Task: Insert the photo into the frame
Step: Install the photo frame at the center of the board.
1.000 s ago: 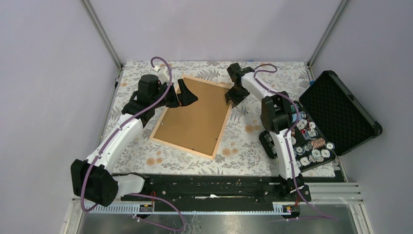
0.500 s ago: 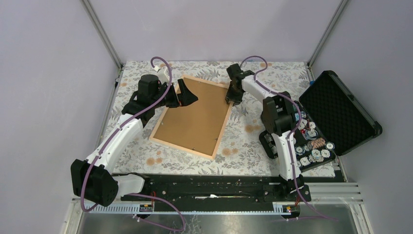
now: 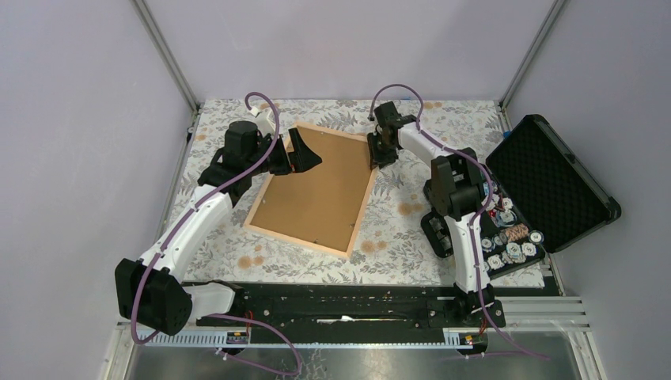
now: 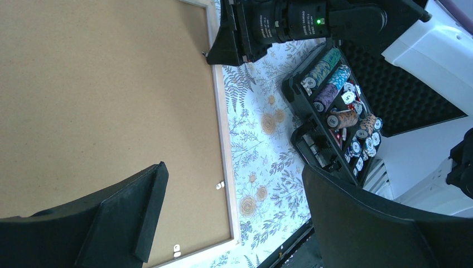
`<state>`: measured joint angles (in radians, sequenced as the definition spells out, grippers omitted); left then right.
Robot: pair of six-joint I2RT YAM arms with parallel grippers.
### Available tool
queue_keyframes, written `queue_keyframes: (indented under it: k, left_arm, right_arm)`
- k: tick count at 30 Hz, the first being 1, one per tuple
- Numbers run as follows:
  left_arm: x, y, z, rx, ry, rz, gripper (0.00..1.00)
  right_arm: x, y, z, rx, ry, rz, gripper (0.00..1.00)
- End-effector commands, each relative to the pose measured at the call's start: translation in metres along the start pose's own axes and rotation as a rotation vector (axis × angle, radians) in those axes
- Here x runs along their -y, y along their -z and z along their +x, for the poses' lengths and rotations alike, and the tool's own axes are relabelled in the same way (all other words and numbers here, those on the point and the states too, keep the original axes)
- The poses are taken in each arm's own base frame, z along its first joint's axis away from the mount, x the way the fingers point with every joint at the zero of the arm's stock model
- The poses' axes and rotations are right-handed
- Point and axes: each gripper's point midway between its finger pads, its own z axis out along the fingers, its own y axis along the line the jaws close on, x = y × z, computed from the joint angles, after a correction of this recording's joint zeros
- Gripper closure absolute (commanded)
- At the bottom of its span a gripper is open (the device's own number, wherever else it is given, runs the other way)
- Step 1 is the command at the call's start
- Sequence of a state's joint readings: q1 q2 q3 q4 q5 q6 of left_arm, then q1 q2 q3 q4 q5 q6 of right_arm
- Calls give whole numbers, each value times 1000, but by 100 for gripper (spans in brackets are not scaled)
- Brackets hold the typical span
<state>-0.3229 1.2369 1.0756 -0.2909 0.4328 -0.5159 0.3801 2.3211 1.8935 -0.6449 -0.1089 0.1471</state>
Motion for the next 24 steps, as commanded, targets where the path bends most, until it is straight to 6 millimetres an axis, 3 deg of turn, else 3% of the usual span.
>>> queue_keyframes:
  k: [1,3,4,6,8,12,18,21,24]
  left_arm:
    - [20,8,-20,64,-51,54,1]
    - [19,7,-19,61,-51,52,1]
    - [18,7,-20,63,-51,50,1]
    - [16,6,-19,61,-49,42,1]
    - [15,5,-18,58,-48,41,1]
    - [15,4,-18,54,-44,40,1]
    - [12,5,-19,66,-51,23,1]
    - [11,5,-20,70,-53,17,1]
    - [10,4,-20,78,-57,15,1]
  right_arm:
    - [8,-19,-29,112,211,2,100]
    - [0,-9,-35,131,174,-19,100]
    - [-4,-1,-38,139,140,-25,88]
    - [-13,19,-42,139,66,-37,52]
    - [-20,40,-46,145,10,-49,40]
    - [-31,78,-49,154,-44,-75,31]
    - [-60,97,-13,154,-20,-141,24]
    - [-62,105,5,169,-18,-151,23]
    - [-66,128,14,238,-8,-191,20]
